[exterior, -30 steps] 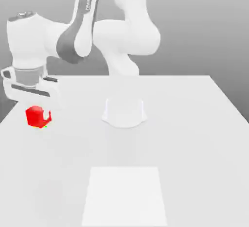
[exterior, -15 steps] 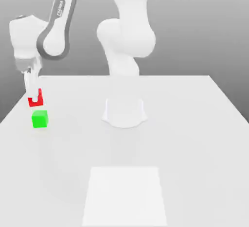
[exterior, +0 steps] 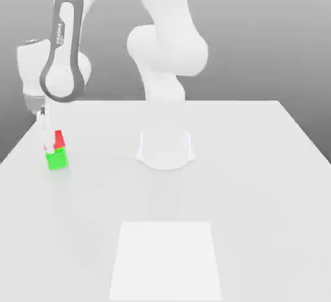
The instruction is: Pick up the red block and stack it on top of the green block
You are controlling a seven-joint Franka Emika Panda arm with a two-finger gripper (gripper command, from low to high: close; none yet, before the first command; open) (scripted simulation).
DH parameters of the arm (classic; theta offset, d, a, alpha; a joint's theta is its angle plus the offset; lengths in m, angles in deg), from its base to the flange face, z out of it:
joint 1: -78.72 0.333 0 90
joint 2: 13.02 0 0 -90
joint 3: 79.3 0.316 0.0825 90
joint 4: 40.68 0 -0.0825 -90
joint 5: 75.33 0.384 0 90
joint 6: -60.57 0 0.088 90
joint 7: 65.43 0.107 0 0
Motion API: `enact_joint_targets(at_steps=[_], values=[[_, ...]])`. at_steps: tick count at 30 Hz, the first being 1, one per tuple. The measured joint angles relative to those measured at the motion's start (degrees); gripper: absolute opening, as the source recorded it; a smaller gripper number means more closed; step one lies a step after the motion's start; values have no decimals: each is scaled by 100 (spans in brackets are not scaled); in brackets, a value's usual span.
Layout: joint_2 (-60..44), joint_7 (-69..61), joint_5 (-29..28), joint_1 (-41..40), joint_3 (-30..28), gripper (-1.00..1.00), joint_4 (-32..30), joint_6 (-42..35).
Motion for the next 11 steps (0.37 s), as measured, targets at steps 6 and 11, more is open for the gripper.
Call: enact_joint_targets(at_steps=[6, 11], values=[[807, 805, -1164, -539, 264, 100, -7, -705], [1418, 1087, -1588, -851, 485, 100, -16, -1320]])
